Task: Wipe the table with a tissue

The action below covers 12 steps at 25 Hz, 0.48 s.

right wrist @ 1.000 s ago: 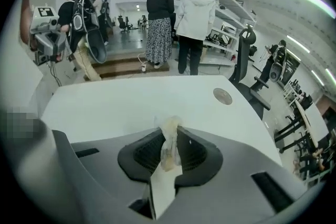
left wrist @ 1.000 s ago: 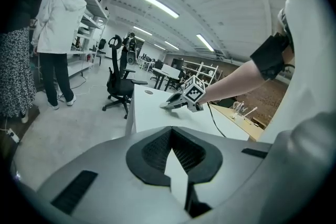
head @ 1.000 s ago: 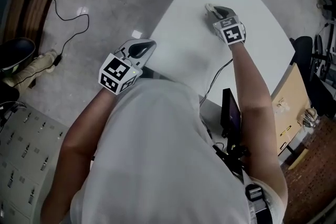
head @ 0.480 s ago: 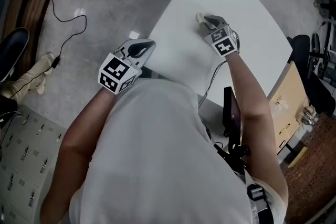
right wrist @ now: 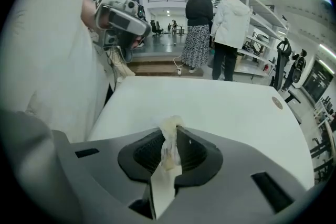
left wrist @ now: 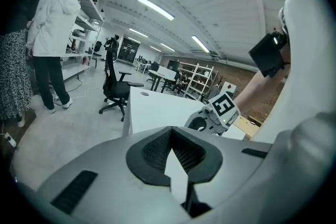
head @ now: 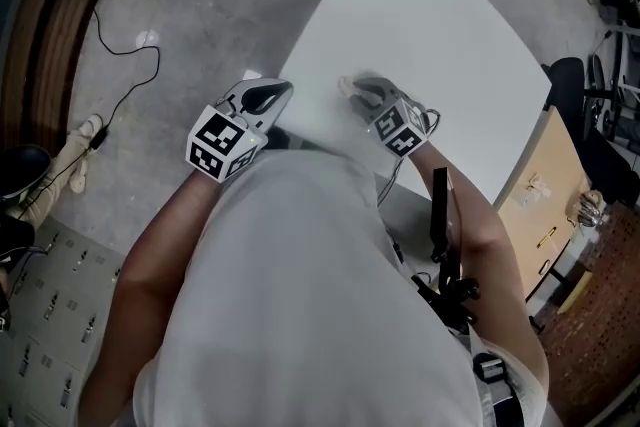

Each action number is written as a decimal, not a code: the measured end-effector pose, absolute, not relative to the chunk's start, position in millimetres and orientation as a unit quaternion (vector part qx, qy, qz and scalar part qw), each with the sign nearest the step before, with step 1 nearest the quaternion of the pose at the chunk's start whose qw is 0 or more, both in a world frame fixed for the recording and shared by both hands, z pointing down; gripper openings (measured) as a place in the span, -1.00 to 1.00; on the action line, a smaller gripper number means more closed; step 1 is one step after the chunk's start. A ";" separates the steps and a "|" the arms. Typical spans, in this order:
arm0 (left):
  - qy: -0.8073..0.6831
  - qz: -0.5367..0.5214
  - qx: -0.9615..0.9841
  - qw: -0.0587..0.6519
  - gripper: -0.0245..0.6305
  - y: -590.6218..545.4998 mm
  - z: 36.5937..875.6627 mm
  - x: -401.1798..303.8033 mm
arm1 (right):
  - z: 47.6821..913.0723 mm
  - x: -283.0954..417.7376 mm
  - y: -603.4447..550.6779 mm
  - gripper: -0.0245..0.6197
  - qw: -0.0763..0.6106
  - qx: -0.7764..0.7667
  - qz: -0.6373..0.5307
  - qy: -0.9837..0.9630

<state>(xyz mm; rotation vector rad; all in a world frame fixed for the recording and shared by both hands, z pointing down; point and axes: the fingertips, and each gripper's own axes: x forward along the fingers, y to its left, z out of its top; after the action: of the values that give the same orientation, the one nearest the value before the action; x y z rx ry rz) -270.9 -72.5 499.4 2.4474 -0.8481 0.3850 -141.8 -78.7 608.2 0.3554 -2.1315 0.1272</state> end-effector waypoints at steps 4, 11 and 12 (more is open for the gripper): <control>-0.310 0.140 0.905 0.257 -0.90 -66.1 498.1 -273.9 | 609.4 -148.2 -40.7 -0.72 0.469 0.114 0.051 -0.874; -0.279 0.143 0.917 0.247 -0.90 -57.9 493.1 -264.7 | 601.3 -153.2 -12.5 -0.72 0.394 0.132 0.193 -0.889; -0.273 0.143 0.919 0.246 -0.90 -58.4 491.9 -262.4 | 595.3 -151.5 -17.8 -0.72 0.368 0.160 0.217 -0.890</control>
<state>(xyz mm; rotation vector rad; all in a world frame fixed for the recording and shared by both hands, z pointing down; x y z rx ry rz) -262.4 -58.4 491.9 2.5068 -0.7457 0.3910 -151.5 -17.8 595.3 0.4099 -2.2851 0.5574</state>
